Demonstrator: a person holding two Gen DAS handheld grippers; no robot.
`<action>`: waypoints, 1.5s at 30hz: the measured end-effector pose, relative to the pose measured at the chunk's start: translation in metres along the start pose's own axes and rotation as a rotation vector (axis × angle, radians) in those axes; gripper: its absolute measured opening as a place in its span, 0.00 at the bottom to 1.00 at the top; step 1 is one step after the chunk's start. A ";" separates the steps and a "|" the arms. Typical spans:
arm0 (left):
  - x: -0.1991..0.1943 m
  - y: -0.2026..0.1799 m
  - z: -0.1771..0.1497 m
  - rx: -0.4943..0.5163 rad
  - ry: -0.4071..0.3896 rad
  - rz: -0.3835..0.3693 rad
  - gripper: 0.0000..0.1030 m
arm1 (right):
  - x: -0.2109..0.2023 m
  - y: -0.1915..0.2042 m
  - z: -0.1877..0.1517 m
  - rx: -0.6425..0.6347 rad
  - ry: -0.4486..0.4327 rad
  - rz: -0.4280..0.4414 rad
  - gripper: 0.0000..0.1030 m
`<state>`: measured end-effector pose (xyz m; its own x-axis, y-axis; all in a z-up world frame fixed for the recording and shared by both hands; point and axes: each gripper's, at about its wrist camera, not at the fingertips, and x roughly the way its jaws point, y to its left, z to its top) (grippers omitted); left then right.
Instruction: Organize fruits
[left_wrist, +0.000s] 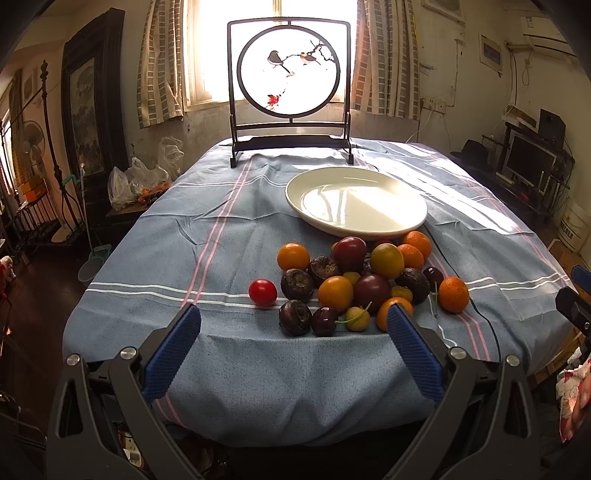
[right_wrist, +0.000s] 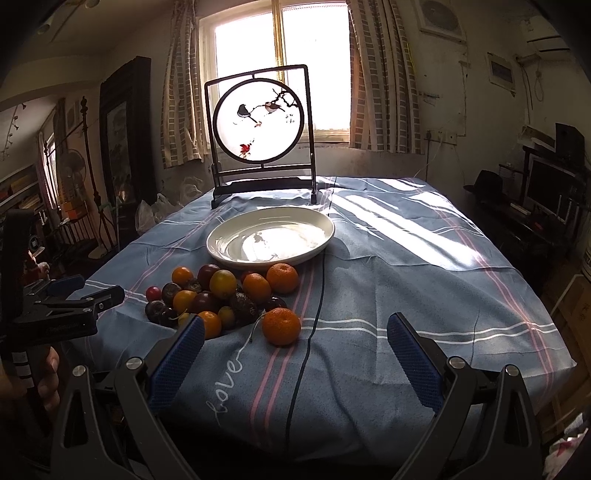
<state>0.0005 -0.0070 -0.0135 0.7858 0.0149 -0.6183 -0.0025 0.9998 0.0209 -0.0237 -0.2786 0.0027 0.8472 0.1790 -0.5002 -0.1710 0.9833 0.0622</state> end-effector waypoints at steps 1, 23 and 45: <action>0.000 0.000 0.000 0.000 0.001 0.001 0.96 | 0.001 -0.001 0.000 0.000 0.002 0.000 0.96; 0.069 0.022 -0.018 0.015 0.149 -0.009 0.96 | 0.120 0.031 -0.007 -0.155 0.212 0.085 0.82; 0.095 0.022 -0.017 0.163 0.149 0.060 0.95 | 0.158 0.006 -0.022 -0.038 0.279 0.189 0.42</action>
<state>0.0650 0.0163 -0.0853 0.6870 0.0885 -0.7212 0.0630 0.9816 0.1805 0.0984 -0.2453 -0.0946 0.6293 0.3368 -0.7004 -0.3347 0.9308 0.1469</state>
